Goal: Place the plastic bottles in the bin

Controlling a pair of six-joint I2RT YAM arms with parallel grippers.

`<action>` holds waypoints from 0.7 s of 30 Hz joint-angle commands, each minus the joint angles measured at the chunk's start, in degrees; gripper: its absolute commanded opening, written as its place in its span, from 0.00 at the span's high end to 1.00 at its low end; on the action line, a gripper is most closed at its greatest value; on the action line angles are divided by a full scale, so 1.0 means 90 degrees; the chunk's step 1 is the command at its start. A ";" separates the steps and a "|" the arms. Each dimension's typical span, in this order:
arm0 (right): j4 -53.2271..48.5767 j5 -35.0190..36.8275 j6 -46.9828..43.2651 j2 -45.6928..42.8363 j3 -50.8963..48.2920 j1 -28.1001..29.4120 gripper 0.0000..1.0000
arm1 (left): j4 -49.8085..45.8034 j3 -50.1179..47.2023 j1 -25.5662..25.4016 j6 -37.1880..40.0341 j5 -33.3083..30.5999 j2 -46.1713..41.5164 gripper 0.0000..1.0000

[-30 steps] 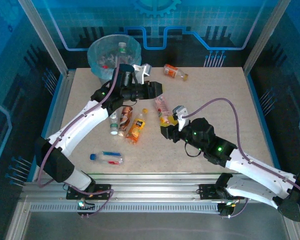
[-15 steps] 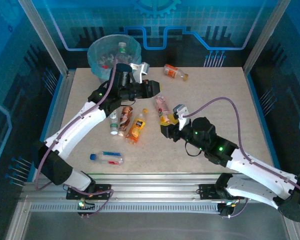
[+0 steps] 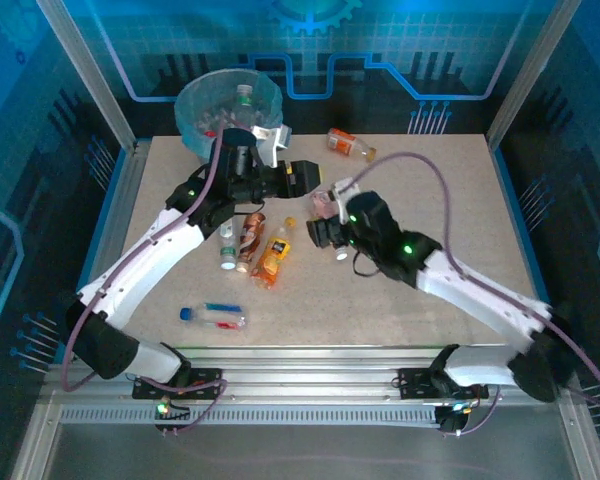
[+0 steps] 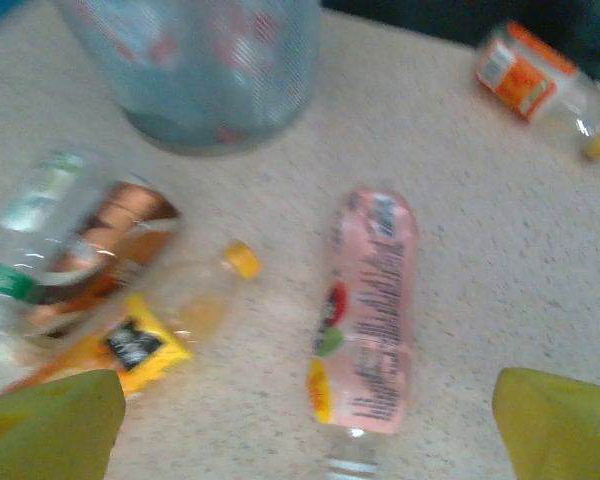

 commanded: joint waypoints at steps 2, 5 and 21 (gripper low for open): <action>-0.1055 0.0038 0.0143 0.1224 0.0783 -0.0320 0.00 | -0.0322 0.0018 -0.0039 0.0301 -0.0216 -0.0300 0.36; -0.1261 -0.0032 0.0212 0.2007 0.1226 -0.0478 0.00 | -0.0338 -0.0079 -0.0045 0.0351 -0.0290 -0.0448 0.35; -0.1141 -0.0594 0.0279 0.3181 0.1545 -0.0759 0.38 | -0.0376 -0.0247 -0.0025 0.0405 -0.0402 -0.0670 0.33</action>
